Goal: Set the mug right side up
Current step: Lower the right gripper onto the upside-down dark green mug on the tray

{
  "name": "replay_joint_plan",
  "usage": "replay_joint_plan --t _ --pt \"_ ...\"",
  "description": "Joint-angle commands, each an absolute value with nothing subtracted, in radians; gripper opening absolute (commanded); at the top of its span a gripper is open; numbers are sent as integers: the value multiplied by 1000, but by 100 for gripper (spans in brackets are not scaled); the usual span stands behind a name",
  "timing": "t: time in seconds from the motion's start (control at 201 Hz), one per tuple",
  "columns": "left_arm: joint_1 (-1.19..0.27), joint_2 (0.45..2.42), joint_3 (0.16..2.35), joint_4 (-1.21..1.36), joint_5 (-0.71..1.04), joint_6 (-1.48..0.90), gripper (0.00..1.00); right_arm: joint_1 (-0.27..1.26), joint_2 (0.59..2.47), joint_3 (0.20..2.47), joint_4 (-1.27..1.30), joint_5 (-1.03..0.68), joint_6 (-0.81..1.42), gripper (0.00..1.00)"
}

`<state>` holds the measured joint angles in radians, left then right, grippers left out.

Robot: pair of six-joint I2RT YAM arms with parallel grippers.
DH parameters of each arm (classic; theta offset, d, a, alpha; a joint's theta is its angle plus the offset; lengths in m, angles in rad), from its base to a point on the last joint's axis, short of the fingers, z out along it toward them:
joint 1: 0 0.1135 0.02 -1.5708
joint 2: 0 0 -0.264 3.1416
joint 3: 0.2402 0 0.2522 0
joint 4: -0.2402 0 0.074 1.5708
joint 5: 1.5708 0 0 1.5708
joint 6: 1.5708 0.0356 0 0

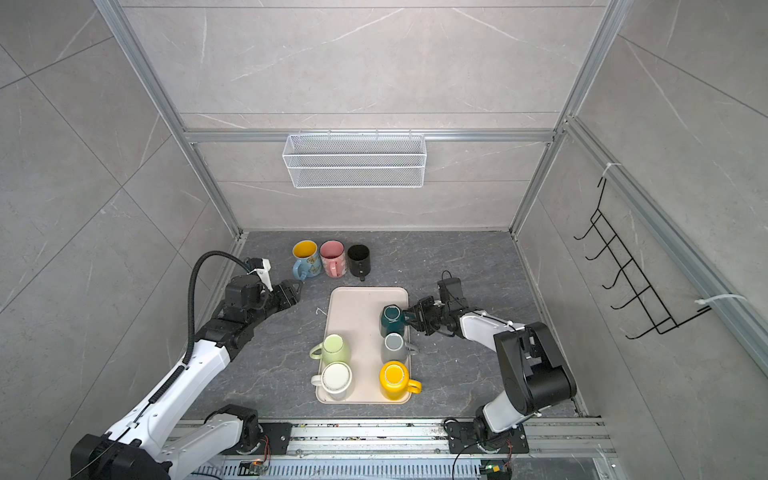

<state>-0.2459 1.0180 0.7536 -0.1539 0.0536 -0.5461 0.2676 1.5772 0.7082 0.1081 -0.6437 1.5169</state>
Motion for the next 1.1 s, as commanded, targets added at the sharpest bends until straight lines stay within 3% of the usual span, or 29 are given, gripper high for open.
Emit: replay_joint_plan --t 0.0,0.508,0.896,1.09 --pt "-239 1000 793 -152 43 -537 70 275 1607 739 159 -632 1542 32" --pt "-239 988 797 -168 27 -521 70 277 1708 853 256 -638 1577 21" --pt "-239 984 806 -173 28 -516 70 284 1701 941 181 -626 1512 15" --pt "-239 987 810 -176 30 -513 70 284 1716 918 189 -641 1514 17"
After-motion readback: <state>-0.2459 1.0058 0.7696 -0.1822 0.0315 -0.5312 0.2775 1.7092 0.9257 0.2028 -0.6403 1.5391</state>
